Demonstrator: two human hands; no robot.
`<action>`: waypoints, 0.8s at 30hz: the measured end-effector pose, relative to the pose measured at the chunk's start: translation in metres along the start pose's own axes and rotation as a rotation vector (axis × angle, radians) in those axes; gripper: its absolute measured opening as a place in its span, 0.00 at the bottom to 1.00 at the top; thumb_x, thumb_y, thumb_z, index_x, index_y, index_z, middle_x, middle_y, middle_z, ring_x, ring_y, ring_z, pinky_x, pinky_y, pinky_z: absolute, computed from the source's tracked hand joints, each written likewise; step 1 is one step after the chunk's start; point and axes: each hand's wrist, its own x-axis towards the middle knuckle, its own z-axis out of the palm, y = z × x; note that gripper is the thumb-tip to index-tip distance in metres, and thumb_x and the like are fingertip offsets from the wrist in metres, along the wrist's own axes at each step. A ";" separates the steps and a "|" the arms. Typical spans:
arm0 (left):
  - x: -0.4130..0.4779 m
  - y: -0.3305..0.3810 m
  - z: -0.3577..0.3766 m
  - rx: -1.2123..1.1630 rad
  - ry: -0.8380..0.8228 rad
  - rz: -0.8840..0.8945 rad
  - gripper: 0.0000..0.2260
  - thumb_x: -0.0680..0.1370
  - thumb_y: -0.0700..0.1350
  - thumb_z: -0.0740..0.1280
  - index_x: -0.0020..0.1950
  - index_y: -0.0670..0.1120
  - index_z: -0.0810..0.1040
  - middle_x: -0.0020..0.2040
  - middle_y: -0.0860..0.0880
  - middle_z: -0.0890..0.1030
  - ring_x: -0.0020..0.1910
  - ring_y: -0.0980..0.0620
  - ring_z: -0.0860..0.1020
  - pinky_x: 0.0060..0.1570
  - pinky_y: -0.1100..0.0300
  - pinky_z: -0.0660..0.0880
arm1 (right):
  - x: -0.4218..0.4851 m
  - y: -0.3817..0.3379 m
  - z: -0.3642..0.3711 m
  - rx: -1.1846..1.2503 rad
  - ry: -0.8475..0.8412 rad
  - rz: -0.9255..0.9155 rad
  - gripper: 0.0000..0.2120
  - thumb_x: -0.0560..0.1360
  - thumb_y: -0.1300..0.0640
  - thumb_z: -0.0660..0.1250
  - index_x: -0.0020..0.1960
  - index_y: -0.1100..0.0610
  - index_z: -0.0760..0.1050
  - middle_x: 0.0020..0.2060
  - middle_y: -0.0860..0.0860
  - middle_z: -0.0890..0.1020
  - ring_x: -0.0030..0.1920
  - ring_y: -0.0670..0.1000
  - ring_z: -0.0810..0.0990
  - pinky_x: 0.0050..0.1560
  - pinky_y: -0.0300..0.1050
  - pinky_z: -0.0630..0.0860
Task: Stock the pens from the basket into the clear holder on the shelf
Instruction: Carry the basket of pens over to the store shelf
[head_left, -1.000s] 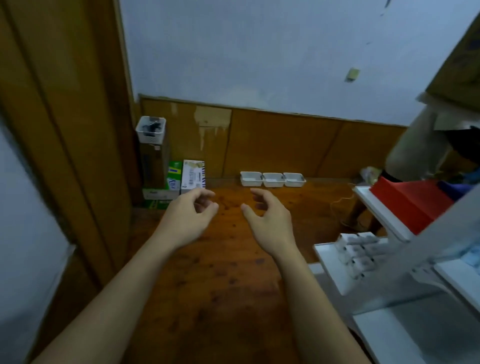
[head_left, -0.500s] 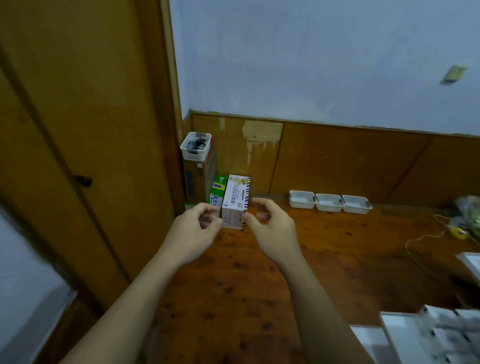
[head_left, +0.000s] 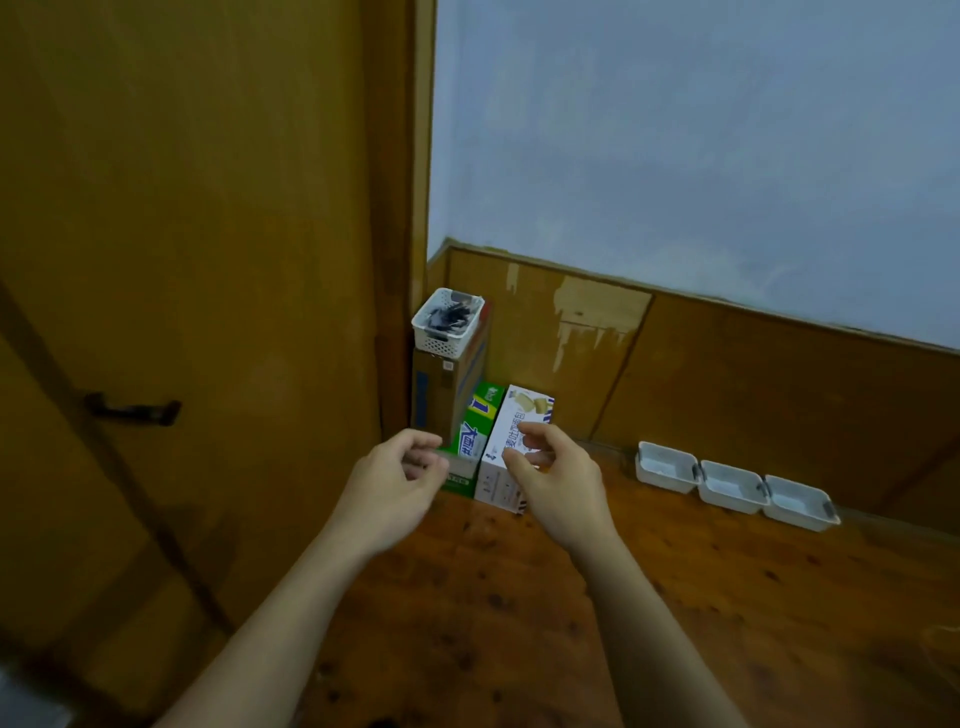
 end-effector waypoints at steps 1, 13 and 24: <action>0.017 -0.007 -0.001 -0.022 0.000 -0.022 0.12 0.79 0.48 0.65 0.62 0.51 0.75 0.50 0.60 0.75 0.49 0.63 0.74 0.40 0.70 0.70 | 0.018 -0.001 0.008 -0.006 -0.009 -0.002 0.19 0.77 0.51 0.67 0.67 0.51 0.72 0.59 0.46 0.78 0.57 0.46 0.77 0.52 0.48 0.81; 0.232 -0.050 -0.035 -0.231 -0.051 -0.158 0.09 0.80 0.48 0.64 0.59 0.52 0.76 0.49 0.58 0.76 0.47 0.63 0.75 0.39 0.67 0.72 | 0.218 -0.017 0.091 -0.027 -0.044 0.075 0.18 0.78 0.51 0.66 0.67 0.53 0.73 0.58 0.46 0.79 0.54 0.45 0.78 0.54 0.47 0.79; 0.358 -0.073 0.006 -0.332 -0.087 -0.362 0.06 0.80 0.45 0.63 0.56 0.52 0.78 0.53 0.51 0.80 0.52 0.54 0.79 0.48 0.58 0.77 | 0.374 0.002 0.097 0.046 -0.073 0.114 0.17 0.78 0.49 0.66 0.65 0.51 0.73 0.57 0.48 0.80 0.52 0.49 0.80 0.51 0.51 0.79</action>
